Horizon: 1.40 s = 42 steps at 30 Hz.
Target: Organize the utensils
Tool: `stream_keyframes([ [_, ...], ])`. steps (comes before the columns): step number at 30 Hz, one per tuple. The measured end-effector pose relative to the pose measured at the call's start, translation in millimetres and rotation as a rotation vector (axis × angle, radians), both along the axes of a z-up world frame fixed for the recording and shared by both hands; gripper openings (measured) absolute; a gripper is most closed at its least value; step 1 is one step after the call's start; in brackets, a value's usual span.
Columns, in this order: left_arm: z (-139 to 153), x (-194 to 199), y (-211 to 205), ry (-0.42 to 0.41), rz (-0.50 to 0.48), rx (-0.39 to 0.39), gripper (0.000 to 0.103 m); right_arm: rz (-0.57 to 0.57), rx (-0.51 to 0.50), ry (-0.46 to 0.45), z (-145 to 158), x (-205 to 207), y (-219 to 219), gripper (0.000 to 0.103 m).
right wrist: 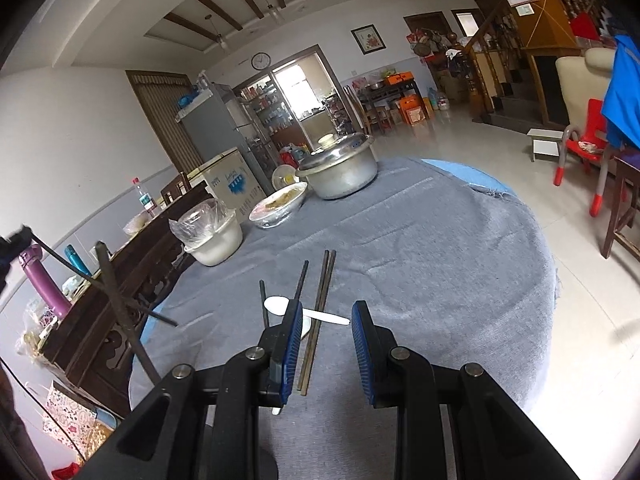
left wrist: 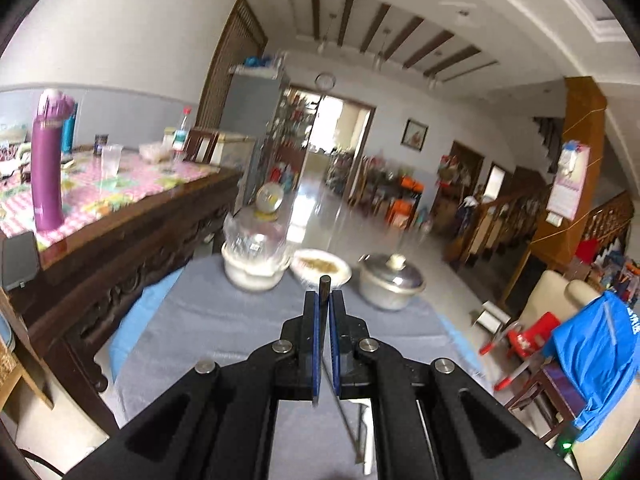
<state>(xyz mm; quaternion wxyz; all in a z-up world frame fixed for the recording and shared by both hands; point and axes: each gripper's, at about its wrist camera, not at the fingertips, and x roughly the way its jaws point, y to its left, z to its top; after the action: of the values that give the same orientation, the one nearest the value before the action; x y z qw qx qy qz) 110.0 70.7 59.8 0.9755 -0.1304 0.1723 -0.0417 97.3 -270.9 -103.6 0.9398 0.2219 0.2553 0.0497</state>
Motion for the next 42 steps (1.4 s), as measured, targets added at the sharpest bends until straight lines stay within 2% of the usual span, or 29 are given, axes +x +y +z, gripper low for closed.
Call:
stream_keyframes([
  [6,16.8,-22.8,-10.1,-0.043,-0.081,-0.006,0.005,0.006,-0.001,-0.004,4.7,-3.2,3.0,0.028],
  [10,13.1,-30.0,-22.3,-0.015,-0.153,-0.011,0.005,0.011,0.001,-0.006,6.0,-4.4,3.4,0.028],
  [19,-13.5,-28.8,-51.5,0.083,-0.234,0.014,0.005,0.019,0.002,-0.006,6.9,-6.3,4.6,0.028],
  [25,-46.1,-14.6,-60.2,0.192,-0.220,0.050,0.004,0.015,0.008,0.006,3.8,-5.5,2.4,0.028],
  [29,-70.8,-3.5,-61.8,0.283,-0.177,0.124,0.004,0.023,0.012,0.017,0.9,-4.4,2.4,0.028],
  [31,-79.2,-3.3,-60.0,0.303,-0.149,0.154,0.004,0.030,0.009,0.023,-0.2,-3.4,3.7,0.028],
  [34,-83.8,-9.8,-59.4,0.288,-0.111,0.233,0.005,0.038,0.007,0.035,-3.1,-1.5,5.6,0.028],
  [35,-84.2,-12.0,-59.2,0.281,-0.098,0.255,0.007,0.041,0.008,0.042,-4.6,-1.1,6.2,0.028],
  [37,-85.9,-17.5,-58.4,0.275,-0.069,0.299,0.021,0.046,0.007,0.055,-7.6,-1.1,7.8,0.028],
  [38,-86.4,-18.9,-57.3,0.275,-0.056,0.309,0.039,0.051,0.007,0.061,-9.0,-1.3,8.7,0.028],
  [39,-87.3,-20.1,-54.7,0.276,-0.038,0.321,0.051,0.056,0.005,0.067,-10.4,-1.9,9.8,0.028],
  [42,-90.7,-21.8,-47.0,0.268,0.024,0.371,0.053,0.065,-0.008,0.081,-12.5,-4.2,13.9,0.028],
])
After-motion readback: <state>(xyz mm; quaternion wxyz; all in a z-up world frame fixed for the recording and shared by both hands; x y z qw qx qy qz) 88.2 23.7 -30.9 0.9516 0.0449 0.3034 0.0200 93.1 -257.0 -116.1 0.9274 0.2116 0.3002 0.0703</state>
